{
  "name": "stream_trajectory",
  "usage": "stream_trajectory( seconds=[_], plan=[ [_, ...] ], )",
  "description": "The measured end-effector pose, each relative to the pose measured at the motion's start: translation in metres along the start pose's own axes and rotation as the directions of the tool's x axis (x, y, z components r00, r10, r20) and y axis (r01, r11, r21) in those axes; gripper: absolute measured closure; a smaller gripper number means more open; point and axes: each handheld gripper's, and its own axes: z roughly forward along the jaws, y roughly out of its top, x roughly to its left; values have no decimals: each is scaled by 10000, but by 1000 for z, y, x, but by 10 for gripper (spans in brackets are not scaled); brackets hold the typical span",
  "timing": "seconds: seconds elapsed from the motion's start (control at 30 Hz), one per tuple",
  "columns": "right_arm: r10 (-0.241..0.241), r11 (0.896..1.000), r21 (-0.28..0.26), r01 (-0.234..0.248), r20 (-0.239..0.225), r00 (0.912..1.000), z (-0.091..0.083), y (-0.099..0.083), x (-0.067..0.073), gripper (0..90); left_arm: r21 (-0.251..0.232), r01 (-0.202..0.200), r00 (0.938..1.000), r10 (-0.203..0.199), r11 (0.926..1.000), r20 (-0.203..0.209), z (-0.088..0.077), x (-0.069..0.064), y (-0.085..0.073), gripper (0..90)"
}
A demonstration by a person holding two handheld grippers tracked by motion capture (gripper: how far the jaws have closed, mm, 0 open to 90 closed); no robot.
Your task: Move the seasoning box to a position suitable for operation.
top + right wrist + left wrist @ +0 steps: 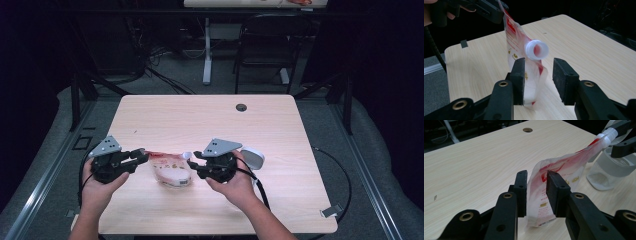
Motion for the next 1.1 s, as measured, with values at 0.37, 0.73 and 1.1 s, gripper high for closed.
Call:
stream_trajectory(
  seconds=[0.37, 0.73, 1.1],
  plan=[
    [166, 9998, -93, -167, -76, 9998, 9, 2, 0, 684, 8, 91, 9999, -92, 10000, 98, -1, 1, 0, 723],
    [75, 9999, -96, -75, 7, 10000, 9, 3, 2, 703, 25, 209, 9998, -209, 9998, 23, -2, 1, 0, 808],
    [189, 9998, -66, -189, 5, 9998, 8, 3, 2, 704, -33, -23, 10000, 23, 10000, -56, -2, -2, 0, 895]
  ],
)
